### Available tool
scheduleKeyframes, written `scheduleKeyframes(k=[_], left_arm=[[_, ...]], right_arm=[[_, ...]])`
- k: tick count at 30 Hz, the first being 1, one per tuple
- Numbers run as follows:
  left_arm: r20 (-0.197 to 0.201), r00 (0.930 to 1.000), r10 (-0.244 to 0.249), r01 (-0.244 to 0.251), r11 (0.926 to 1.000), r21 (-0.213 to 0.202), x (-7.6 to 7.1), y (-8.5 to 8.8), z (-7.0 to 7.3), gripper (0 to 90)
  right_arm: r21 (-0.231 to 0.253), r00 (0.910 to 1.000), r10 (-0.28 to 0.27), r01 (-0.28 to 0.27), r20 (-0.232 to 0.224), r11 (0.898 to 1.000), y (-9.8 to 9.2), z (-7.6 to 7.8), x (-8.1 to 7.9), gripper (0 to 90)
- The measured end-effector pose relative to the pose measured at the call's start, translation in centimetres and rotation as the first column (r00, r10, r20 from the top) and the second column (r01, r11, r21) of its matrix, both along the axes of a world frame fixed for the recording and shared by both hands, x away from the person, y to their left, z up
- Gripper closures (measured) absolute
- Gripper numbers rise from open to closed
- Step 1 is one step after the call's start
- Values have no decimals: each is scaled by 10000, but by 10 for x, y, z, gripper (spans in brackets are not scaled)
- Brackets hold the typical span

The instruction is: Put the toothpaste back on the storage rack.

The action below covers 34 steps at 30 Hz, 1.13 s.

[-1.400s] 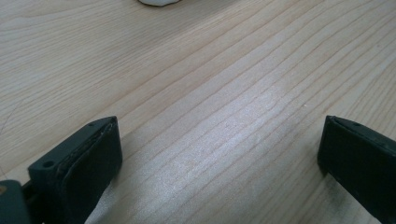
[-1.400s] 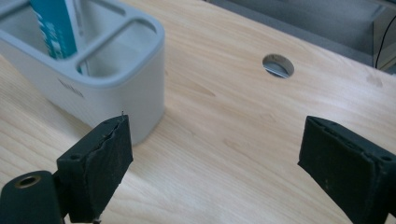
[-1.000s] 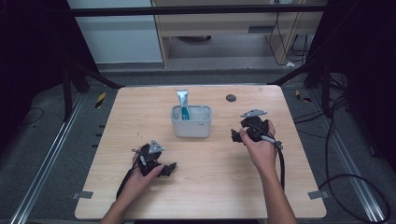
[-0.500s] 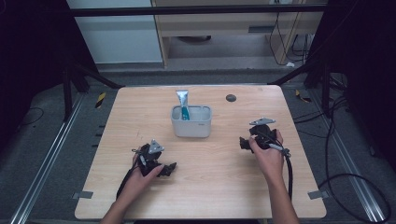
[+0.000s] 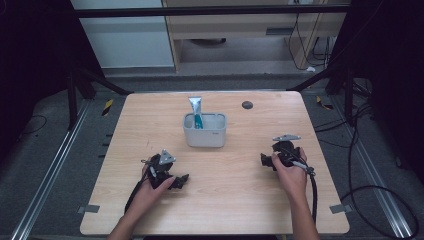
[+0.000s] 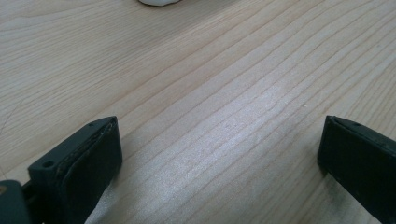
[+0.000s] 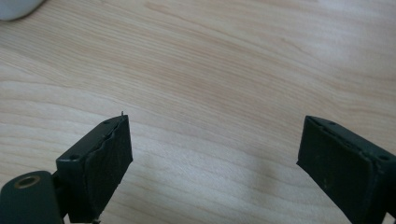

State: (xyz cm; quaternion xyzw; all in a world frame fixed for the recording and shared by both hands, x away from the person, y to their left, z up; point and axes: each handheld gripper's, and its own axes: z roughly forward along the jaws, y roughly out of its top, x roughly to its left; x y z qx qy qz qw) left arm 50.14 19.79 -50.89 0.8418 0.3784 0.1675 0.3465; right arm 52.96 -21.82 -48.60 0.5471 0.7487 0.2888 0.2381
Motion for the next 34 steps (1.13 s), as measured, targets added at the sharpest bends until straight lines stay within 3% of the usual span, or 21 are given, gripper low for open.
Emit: scheduleKeyframes(k=[9, 20, 24, 30, 34], left_arm=[[-6, 10000, 10, -10, 10000, -5, 0, 0, 0, 0], [-9, 10000, 13, -13, 10000, -9, 0, 0, 0, 0], [-8, 10000, 11, -11, 10000, -9, 0, 0, 0, 0], [-10, 10000, 15, -15, 10000, -11, 0, 0, 0, 0], [-11, 10000, 23, -23, 10000, -18, 0, 0, 0, 0]], right_arm=[[513, 9977, -665, 670, -103, 9964, -19, -11, -4, 98], [537, 9949, -996, 1004, -177, 9935, -22, -19, -3, 94], [492, 9951, -979, 983, -101, 9939, -21, -20, -2, 78], [506, 9939, -1037, 1018, 375, 9935, -19, -26, -2, 34], [522, 9930, -1131, 1112, 351, 9924, -18, -26, -3, 21]])
